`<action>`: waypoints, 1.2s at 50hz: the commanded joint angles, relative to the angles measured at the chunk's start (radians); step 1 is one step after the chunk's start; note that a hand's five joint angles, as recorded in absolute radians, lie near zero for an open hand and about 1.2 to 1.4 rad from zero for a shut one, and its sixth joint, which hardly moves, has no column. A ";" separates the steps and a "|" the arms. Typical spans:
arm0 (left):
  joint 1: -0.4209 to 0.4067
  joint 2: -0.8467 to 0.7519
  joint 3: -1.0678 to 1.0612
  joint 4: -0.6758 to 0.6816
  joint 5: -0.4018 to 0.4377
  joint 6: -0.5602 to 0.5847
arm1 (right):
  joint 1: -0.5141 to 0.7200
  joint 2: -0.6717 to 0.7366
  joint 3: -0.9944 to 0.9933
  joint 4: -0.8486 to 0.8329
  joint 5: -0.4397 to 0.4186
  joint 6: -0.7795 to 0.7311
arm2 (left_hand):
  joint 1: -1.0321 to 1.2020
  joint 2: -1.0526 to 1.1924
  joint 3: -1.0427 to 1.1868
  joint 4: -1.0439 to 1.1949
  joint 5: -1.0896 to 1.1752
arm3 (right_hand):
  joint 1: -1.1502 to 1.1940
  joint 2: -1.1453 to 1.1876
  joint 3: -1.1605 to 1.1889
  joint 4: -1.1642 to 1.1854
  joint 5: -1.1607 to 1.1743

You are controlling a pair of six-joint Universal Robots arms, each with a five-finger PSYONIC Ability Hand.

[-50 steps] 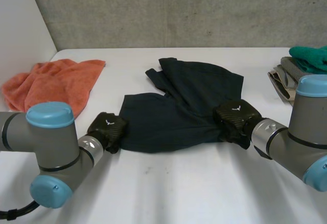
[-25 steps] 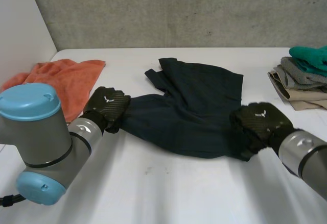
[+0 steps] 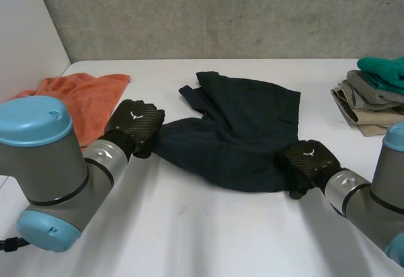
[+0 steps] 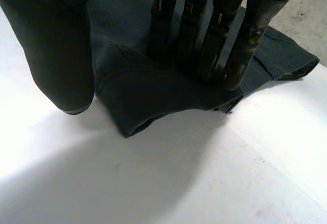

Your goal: Fold the laundry.

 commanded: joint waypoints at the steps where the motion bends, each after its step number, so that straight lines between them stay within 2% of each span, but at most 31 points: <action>1: 0.009 -0.003 0.001 0.000 0.001 0.001 | 0.021 0.056 -0.063 -0.039 0.008 0.002 | 0.275 0.201 0.206 0.198 0.227 | 0.323 0.239 0.235 0.237 0.230; 7: 0.012 -0.006 0.006 0.002 0.000 0.001 | 0.035 0.124 -0.123 -0.044 0.021 0.002 | 0.275 0.201 0.206 0.198 0.227 | 0.369 0.286 0.281 0.284 0.277; 11: 0.019 -0.006 0.009 0.000 0.000 0.001 | 0.037 0.153 -0.169 -0.041 0.040 0.000 | 0.275 0.201 0.206 0.198 0.227 | 0.812 0.729 0.724 0.727 0.720; 15: 0.019 -0.004 0.011 -0.001 -0.002 0.001 | 0.037 0.150 -0.216 -0.018 0.054 -0.001 | 0.275 0.201 0.206 0.198 0.227 | 0.859 0.776 0.771 0.774 0.767; 19: 0.015 0.009 0.007 -0.027 -0.008 0.002 | 0.034 0.113 -0.249 0.126 0.066 -0.058 | 0.275 0.201 0.206 0.198 0.227 | 0.859 0.776 0.771 0.774 0.767; 23: 0.009 0.083 -0.011 -0.136 -0.022 0.013 | 0.026 -0.005 -0.284 0.391 0.055 -0.167 | 0.275 0.201 0.206 0.198 0.227 | 0.859 0.776 0.771 0.774 0.767; 27: -0.004 0.182 -0.057 -0.352 -0.023 0.024 | 0.014 -0.125 -0.283 0.713 0.054 -0.352 | 0.275 0.201 0.206 0.198 0.227 | 0.859 0.776 0.771 0.774 0.767; 32: -0.034 0.268 -0.141 -0.535 -0.028 0.054 | -0.015 -0.177 -0.230 0.912 0.054 -0.497 | 0.275 0.201 0.206 0.198 0.227 | 0.859 0.776 0.771 0.774 0.767; 35: -0.089 0.285 -0.195 -0.564 -0.028 0.106 | -0.022 -0.203 -0.191 0.911 0.052 -0.538 | 0.275 0.201 0.206 0.198 0.227 | 0.859 0.776 0.771 0.774 0.767; 38: -0.131 0.279 -0.210 -0.537 -0.026 0.122 | -0.022 -0.203 -0.175 0.854 0.040 -0.529 | 0.275 0.201 0.206 0.198 0.227 | 0.859 0.776 0.771 0.774 0.767; 42: -0.145 0.233 -0.201 -0.410 -0.055 0.125 | -0.017 -0.200 -0.137 0.707 0.006 -0.462 | 0.275 0.201 0.206 0.198 0.227 | 0.859 0.776 0.771 0.774 0.767; 46: -0.149 0.120 -0.122 -0.290 -0.147 0.126 | -0.018 -0.159 -0.124 0.599 -0.003 -0.347 | 0.275 0.201 0.206 0.198 0.227 | 0.859 0.776 0.771 0.774 0.767; 51: -0.142 0.029 -0.026 -0.273 -0.221 0.122 | -0.022 -0.140 -0.140 0.582 -0.003 -0.305 | 0.275 0.201 0.206 0.198 0.227 | 0.846 0.762 0.757 0.760 0.753; 54: -0.140 -0.023 0.024 -0.271 -0.229 0.122 | -0.015 -0.140 -0.144 0.590 0.012 -0.305 | 0.275 0.201 0.206 0.198 0.227 | 0.465 0.382 0.377 0.380 0.373; 57: -0.139 -0.058 0.053 -0.273 -0.232 0.122 | -0.015 -0.140 -0.149 0.614 0.014 -0.314 | 0.275 0.201 0.206 0.198 0.227 | 0.259 0.176 0.171 0.174 0.167; 60: -0.139 -0.080 0.070 -0.271 -0.233 0.123 | -0.018 -0.140 -0.158 0.662 0.014 -0.317 | 0.275 0.201 0.206 0.198 0.227 | 0.197 0.114 0.109 0.112 0.105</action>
